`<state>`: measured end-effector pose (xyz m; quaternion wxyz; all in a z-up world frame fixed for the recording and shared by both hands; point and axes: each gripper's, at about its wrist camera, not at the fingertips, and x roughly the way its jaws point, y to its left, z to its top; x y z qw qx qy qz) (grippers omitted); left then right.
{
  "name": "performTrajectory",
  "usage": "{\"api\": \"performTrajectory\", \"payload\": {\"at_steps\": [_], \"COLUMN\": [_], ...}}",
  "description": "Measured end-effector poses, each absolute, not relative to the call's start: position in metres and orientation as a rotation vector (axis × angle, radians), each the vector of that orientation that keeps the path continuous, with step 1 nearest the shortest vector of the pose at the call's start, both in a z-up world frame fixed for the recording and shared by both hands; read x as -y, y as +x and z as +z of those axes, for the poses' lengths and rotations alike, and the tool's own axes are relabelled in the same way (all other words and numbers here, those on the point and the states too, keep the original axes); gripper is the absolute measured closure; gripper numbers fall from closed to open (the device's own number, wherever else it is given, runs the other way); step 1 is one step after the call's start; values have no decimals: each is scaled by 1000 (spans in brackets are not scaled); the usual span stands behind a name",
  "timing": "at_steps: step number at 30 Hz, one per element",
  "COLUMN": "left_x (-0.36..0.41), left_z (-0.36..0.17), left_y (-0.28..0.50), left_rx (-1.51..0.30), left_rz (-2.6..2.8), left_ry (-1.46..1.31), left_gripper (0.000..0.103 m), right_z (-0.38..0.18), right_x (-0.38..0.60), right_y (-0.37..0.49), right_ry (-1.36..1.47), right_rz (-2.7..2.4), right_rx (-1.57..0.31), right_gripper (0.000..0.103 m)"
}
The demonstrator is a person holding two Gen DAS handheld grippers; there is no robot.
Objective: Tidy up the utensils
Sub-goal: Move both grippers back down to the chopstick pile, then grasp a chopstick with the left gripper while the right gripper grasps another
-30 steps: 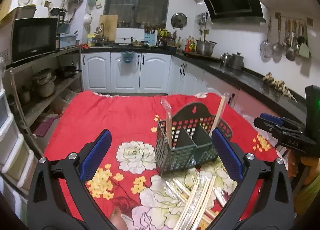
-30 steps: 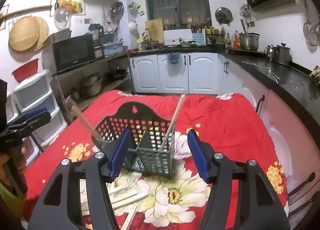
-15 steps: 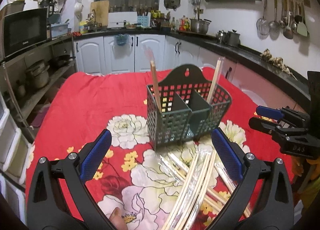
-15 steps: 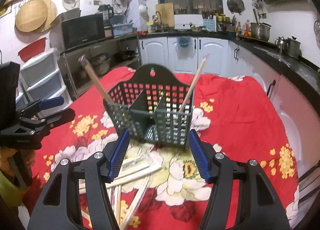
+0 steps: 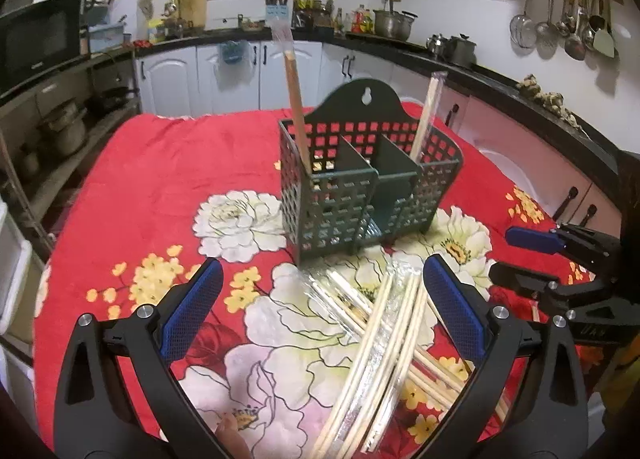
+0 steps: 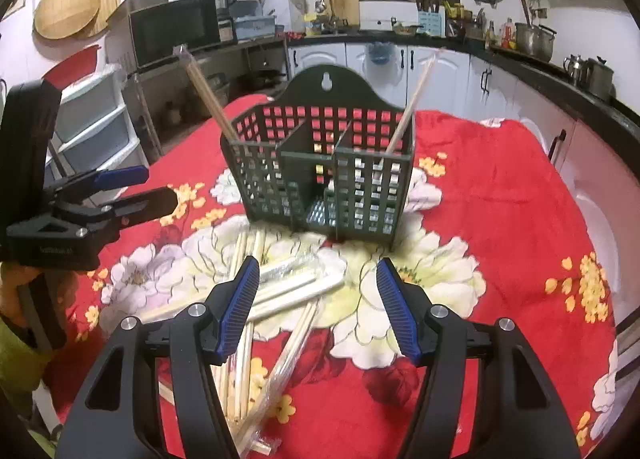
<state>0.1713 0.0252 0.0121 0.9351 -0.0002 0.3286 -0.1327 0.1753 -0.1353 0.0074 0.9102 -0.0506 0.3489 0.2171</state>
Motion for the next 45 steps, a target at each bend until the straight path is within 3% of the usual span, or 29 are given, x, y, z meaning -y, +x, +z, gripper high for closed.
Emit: {"api": "performTrajectory", "payload": {"at_steps": [3, 11, 20, 34, 39, 45], "left_x": [-22, -11, 11, 52, 53, 47], "left_z": [6, -17, -34, -58, -64, -72], "left_y": [176, 192, 211, 247, 258, 267], "left_rx": [-700, -812, -915, -1023, -1043, -1063], "left_rz": [-290, -351, -429, -501, -501, -495], "left_ry": [5, 4, 53, 111, 83, 69], "left_gripper": [12, 40, 62, 70, 70, 84], "right_z": [-1, -25, -49, -58, -55, -56], "right_x": [134, 127, 122, 142, 151, 163], "right_y": [175, 177, 197, 220, 225, 232], "right_ry": [-111, -131, -99, -9, 20, 50], "right_rz": [454, 469, 473, 438, 423, 397], "right_rx": [-750, -830, -950, -1021, -1023, -1030], "right_gripper": [44, 45, 57, 87, 89, 91]}}
